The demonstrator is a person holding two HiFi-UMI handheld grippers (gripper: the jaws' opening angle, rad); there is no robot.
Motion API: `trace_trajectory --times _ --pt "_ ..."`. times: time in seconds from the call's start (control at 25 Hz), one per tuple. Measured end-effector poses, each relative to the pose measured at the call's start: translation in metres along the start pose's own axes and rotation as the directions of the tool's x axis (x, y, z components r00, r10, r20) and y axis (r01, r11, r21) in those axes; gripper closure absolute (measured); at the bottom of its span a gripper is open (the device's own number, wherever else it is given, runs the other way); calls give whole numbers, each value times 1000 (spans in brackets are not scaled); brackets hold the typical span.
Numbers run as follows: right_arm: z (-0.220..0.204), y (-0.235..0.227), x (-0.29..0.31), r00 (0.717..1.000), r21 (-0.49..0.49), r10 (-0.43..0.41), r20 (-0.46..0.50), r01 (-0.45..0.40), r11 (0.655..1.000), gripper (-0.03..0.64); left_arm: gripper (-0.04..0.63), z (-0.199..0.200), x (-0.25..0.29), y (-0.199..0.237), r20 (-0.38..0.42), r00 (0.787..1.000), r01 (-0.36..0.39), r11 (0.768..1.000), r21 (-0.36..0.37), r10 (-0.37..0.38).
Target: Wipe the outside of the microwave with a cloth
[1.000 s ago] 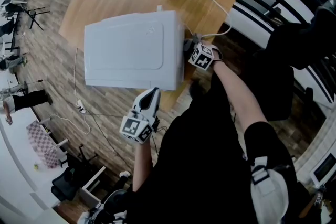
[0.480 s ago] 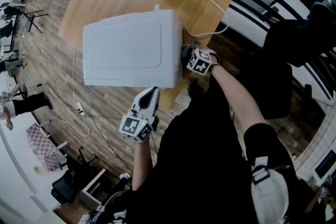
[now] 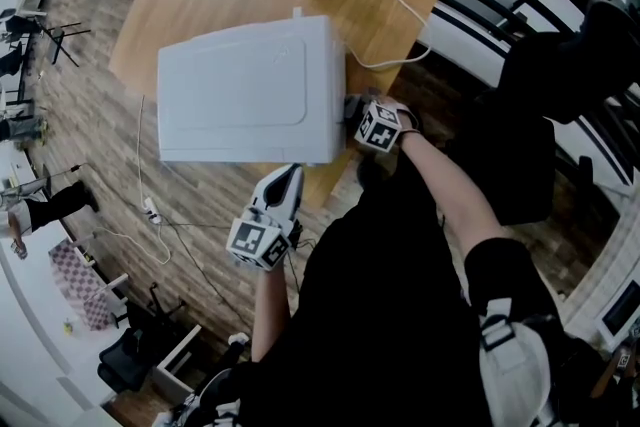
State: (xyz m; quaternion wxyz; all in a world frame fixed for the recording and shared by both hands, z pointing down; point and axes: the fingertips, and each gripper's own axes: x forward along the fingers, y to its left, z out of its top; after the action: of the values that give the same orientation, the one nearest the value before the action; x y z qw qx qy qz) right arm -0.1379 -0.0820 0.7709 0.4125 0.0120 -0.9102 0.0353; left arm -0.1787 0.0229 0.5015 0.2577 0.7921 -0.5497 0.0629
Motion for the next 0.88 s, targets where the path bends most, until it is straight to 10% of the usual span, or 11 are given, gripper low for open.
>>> trace_trajectory --times 0.88 --pt "-10 45 -4 1000 -27 12 -28 -13 1000 600 595 -3 -17 -1 19 999 33 999 25 -33"
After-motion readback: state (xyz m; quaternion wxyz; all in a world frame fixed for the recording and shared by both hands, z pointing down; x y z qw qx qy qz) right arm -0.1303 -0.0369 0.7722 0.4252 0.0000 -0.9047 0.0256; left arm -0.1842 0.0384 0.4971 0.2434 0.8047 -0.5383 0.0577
